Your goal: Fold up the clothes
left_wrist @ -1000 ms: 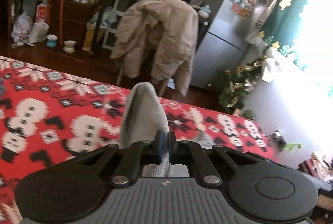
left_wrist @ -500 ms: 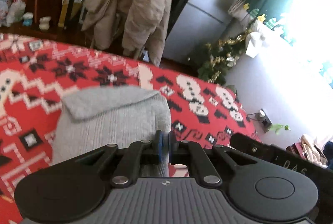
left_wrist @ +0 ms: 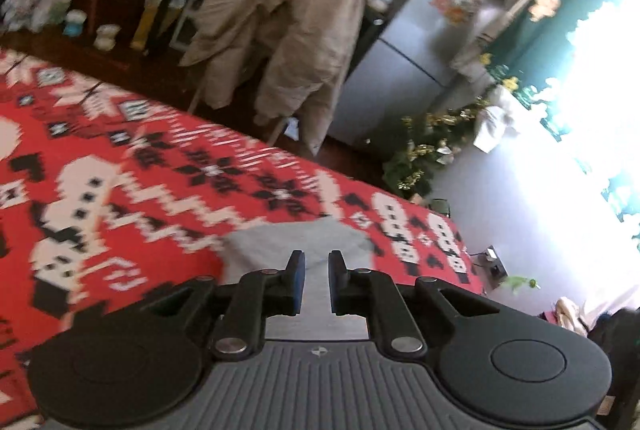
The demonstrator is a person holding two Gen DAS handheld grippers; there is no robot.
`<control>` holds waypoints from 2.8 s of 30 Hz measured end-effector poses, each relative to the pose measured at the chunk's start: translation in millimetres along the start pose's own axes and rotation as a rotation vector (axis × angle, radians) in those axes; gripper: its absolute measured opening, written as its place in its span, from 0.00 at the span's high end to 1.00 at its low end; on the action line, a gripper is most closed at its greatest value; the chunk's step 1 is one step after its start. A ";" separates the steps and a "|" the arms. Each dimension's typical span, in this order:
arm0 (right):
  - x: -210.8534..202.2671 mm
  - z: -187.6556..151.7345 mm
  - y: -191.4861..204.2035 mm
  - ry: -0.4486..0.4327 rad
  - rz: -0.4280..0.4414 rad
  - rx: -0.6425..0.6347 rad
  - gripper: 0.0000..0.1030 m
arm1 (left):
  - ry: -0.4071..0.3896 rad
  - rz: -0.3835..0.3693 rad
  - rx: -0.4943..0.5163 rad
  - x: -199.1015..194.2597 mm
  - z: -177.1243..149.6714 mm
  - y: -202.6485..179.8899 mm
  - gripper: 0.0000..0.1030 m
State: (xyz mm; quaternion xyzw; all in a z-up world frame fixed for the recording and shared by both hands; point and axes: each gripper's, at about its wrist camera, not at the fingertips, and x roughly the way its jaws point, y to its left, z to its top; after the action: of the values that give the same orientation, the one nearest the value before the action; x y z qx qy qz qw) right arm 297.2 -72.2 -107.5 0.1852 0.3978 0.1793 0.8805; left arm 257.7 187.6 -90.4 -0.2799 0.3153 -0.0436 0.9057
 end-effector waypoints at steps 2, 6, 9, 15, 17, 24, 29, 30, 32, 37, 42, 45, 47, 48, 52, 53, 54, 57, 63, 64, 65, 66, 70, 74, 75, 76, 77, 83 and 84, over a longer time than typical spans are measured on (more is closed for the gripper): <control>8.8 -4.1 4.4 0.028 0.015 0.013 0.70 | 0.014 -0.001 -0.031 -5.2 4.0 16.4 0.85; 26.7 -5.9 4.5 0.072 0.042 0.095 0.66 | 0.075 -0.026 -0.052 -7.8 3.6 37.9 0.74; 34.5 -6.9 4.6 0.092 0.048 0.122 0.64 | 0.137 -0.044 -0.077 -2.6 -4.4 46.5 0.74; 38.0 -7.1 4.0 0.108 0.054 0.133 0.62 | 0.189 -0.055 -0.027 3.0 -17.5 38.7 0.71; 38.6 -5.4 2.7 0.114 0.071 0.149 0.62 | 0.183 -0.040 0.004 3.1 -21.4 33.6 0.69; 38.2 -6.3 4.0 0.111 0.056 0.124 0.60 | 0.164 0.057 0.164 6.8 -31.0 14.8 0.69; 32.8 2.9 -4.7 0.058 0.062 0.156 0.60 | 0.086 0.057 0.193 1.1 -28.6 8.7 0.73; 32.8 5.4 -8.1 0.047 0.067 0.178 0.60 | 0.071 0.051 0.195 0.3 -28.1 7.5 0.74; 34.6 10.3 -14.3 0.024 0.070 0.217 0.59 | 0.060 0.030 0.201 1.3 -26.3 3.2 0.77; 54.4 22.2 -23.1 -0.040 0.064 0.254 0.61 | 0.067 -0.022 0.220 6.8 -25.1 -5.8 0.80; 77.9 22.5 -28.6 -0.041 0.089 0.314 0.85 | 0.111 -0.036 0.237 15.6 -31.1 -4.7 0.80; 84.1 21.0 -20.9 -0.078 0.080 0.300 0.97 | 0.121 -0.045 0.225 16.5 -34.0 -1.5 0.80; 76.9 23.8 -7.7 -0.153 0.076 0.236 0.98 | 0.120 -0.045 0.234 16.5 -35.7 -0.8 0.80; 74.4 24.7 -0.9 -0.183 0.067 0.196 0.98 | 0.119 -0.040 0.243 17.2 -36.8 -0.5 0.80; 93.0 17.7 3.0 -0.134 -0.029 0.135 0.97 | 0.124 -0.043 0.232 16.3 -38.0 3.9 0.80; 96.7 15.9 0.3 -0.121 -0.033 0.144 0.96 | 0.123 -0.043 0.232 14.0 -36.9 4.3 0.81; 99.2 14.6 -2.8 -0.110 -0.029 0.157 0.94 | 0.120 -0.040 0.233 10.7 -35.6 4.9 0.81; 85.2 20.9 -2.2 -0.128 -0.005 0.167 0.88 | 0.101 -0.035 0.223 0.1 -28.7 8.9 0.85; 38.7 11.6 9.9 -0.115 0.044 0.084 0.82 | 0.092 -0.124 0.120 -15.5 -13.6 22.5 0.85; 30.3 6.7 12.3 -0.106 0.053 0.072 0.78 | 0.090 -0.148 0.117 -18.0 -13.3 21.1 0.86; 21.8 1.7 14.7 -0.096 0.062 0.061 0.70 | 0.088 -0.171 0.116 -20.5 -13.1 19.4 0.88; 14.9 -1.7 17.5 -0.089 0.069 0.040 0.69 | 0.086 -0.195 0.114 -22.9 -12.9 17.8 0.89; -2.3 -16.5 32.3 -0.042 0.075 -0.074 0.73 | 0.139 -0.223 0.145 -21.3 -25.0 7.9 0.96; -12.2 -40.9 35.7 0.006 0.058 -0.075 0.84 | 0.215 -0.217 0.210 -15.7 -43.4 -2.5 0.97; -14.3 -47.4 35.5 0.018 0.056 -0.067 0.84 | 0.238 -0.190 0.247 -13.3 -50.5 -3.7 0.97; -16.5 -53.9 35.4 0.030 0.053 -0.059 0.84 | 0.257 -0.175 0.263 -11.0 -55.6 -2.4 0.98; -14.9 -58.4 37.1 0.045 0.049 -0.064 0.84 | 0.277 -0.161 0.277 -8.8 -60.6 -0.9 0.98; -0.7 -75.5 43.5 0.109 0.018 -0.134 0.85 | 0.345 -0.188 0.266 -10.0 -67.4 16.5 0.98; -1.7 -75.6 42.6 0.115 0.021 -0.138 0.85 | 0.352 -0.194 0.255 -11.3 -65.7 19.2 0.98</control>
State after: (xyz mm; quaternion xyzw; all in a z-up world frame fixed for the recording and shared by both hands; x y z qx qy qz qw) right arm 230.9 -22.1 -133.0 0.1176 0.4324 0.2261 0.8649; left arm 207.7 175.1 -136.8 -0.1804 0.4322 -0.2178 0.8563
